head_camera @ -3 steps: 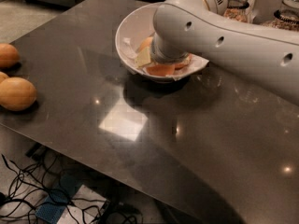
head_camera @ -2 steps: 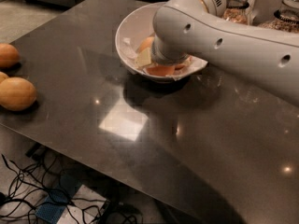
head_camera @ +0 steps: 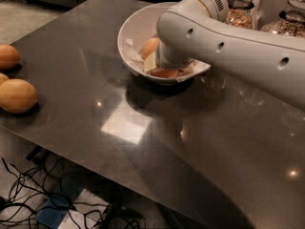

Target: Pick orange from white bowl

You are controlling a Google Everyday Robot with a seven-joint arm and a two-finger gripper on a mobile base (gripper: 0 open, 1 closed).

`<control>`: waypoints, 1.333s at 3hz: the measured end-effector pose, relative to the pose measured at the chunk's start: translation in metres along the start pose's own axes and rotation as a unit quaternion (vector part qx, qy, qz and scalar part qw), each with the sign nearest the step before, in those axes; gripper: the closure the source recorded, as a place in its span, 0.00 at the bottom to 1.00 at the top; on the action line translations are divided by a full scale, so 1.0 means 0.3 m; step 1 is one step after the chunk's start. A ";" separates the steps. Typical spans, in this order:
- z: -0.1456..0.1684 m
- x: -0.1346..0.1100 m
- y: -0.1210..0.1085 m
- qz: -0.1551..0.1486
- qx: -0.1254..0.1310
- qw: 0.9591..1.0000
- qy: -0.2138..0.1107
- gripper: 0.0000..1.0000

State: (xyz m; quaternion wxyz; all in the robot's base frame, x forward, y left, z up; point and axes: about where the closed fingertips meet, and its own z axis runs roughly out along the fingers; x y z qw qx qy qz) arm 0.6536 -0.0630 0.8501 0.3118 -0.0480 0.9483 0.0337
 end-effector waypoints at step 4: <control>-0.134 -0.035 -0.046 -0.039 -0.058 0.997 -0.034 1.00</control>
Offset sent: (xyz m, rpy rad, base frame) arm -0.0007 0.0000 0.0010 -0.0021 -0.0013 0.0142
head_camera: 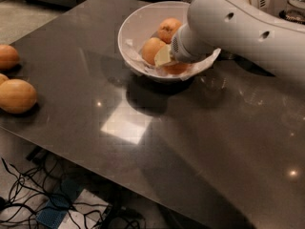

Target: Pick orange from white bowl

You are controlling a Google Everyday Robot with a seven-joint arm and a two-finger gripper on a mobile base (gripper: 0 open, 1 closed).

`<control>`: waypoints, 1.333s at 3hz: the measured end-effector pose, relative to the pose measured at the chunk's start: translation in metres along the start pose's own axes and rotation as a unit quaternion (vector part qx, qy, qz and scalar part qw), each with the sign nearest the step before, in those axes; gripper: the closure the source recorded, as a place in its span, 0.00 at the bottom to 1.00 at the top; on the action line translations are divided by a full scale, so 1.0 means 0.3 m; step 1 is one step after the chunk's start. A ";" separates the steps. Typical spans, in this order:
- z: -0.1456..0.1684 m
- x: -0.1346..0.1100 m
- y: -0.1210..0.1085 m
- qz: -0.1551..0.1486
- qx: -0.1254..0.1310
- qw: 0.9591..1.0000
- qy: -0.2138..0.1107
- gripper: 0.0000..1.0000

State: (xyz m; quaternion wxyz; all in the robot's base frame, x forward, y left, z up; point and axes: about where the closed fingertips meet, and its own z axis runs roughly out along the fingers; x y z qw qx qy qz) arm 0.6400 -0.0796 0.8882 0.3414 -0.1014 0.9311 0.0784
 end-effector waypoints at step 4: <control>-0.150 -0.132 -0.078 -0.180 -0.064 0.976 -0.103 1.00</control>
Offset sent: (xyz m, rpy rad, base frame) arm -0.0214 -0.0198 0.0646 -0.0229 -0.1807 0.2537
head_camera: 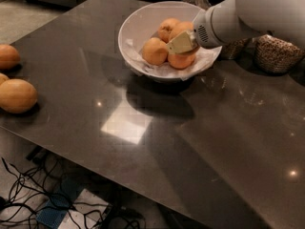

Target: Pick orange from white bowl

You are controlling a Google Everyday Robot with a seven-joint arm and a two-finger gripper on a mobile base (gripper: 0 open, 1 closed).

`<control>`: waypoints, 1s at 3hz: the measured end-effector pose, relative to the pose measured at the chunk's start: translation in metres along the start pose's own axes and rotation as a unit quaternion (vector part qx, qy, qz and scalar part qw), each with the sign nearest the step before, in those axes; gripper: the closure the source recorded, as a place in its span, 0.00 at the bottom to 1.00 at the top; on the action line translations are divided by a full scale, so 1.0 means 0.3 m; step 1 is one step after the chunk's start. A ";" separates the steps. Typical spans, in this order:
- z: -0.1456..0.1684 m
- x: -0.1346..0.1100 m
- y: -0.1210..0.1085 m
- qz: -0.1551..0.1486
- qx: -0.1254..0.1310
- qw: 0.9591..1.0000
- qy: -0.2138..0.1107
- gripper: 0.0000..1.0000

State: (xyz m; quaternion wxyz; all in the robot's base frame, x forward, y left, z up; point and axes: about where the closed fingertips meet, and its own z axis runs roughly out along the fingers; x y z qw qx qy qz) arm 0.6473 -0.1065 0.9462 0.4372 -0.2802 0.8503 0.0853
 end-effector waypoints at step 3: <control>-0.092 0.011 -0.015 -0.194 -0.114 0.974 0.029 1.00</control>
Offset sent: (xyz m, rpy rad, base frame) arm -0.0248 -0.0324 0.0208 -0.3470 -0.0232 0.5891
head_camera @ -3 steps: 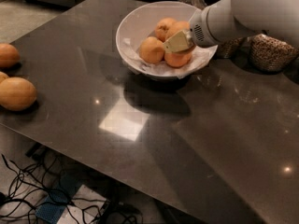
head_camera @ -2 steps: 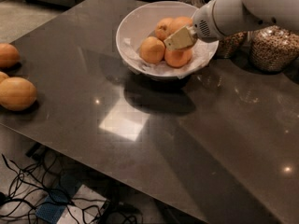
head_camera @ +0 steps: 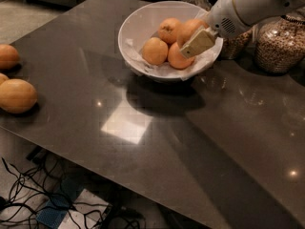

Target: Pick orange from white bowl

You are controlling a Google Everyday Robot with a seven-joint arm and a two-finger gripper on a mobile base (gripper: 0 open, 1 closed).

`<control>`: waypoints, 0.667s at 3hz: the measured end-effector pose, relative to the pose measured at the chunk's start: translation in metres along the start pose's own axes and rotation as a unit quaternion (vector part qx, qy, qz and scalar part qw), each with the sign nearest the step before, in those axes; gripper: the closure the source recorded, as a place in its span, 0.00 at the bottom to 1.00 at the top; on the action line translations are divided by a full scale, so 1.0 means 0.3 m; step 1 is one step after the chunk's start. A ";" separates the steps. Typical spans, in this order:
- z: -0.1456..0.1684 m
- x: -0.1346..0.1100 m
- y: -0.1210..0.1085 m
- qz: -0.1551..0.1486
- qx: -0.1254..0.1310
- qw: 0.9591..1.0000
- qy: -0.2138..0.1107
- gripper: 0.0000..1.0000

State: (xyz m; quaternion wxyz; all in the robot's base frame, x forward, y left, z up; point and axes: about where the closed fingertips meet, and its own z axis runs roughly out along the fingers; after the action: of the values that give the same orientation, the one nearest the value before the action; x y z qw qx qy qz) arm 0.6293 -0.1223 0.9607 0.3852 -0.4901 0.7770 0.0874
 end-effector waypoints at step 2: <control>0.008 0.072 0.073 -0.097 -0.076 0.992 0.028 1.00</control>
Offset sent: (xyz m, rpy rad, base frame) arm -0.0320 -0.0060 -0.0316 -0.1704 0.0525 0.3233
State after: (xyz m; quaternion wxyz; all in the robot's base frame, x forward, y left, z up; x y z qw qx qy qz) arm 0.6075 -0.1250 0.9389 0.3316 -0.5935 0.7273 0.0940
